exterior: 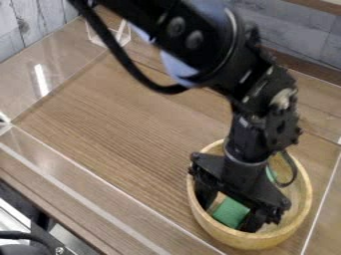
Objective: Move green object from inside the wooden bowl to the table next to it
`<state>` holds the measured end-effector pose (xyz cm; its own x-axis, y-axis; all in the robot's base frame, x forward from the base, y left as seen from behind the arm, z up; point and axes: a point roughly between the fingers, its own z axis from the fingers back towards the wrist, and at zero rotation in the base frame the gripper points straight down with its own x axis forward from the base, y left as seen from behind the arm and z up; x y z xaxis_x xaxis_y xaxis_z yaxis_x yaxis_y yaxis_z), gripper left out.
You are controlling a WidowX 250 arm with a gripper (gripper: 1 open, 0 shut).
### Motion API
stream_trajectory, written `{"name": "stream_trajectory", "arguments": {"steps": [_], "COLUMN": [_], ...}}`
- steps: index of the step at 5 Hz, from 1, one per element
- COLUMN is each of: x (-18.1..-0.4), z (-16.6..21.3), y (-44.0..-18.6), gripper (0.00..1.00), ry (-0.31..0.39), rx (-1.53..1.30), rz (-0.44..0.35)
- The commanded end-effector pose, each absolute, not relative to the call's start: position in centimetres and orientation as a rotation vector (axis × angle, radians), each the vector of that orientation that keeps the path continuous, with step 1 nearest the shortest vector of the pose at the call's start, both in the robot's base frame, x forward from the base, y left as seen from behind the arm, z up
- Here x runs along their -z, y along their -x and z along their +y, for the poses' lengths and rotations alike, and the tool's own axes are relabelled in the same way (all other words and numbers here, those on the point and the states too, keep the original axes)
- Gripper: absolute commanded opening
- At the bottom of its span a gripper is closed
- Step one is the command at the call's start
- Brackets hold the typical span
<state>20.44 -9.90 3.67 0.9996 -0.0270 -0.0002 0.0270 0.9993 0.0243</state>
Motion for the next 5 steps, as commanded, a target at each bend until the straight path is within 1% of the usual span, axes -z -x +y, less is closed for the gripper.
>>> {"name": "stream_trajectory", "arguments": {"steps": [1, 2, 4, 5], "x": [-6.7, -7.1, -5.1, -4.8], "z": [-10.0, -9.9, -10.8, -10.7], "y": [-22.6, -23.2, -22.0, -22.2], "gripper": [1.0, 1.0, 1.0, 1.0], "ry": [0.003, 0.017, 0.031, 0.029], "rx": [-0.003, -0.019, 0.028, -0.012], "rz": [-0.066, -0.071, -0.059, -0.058]}}
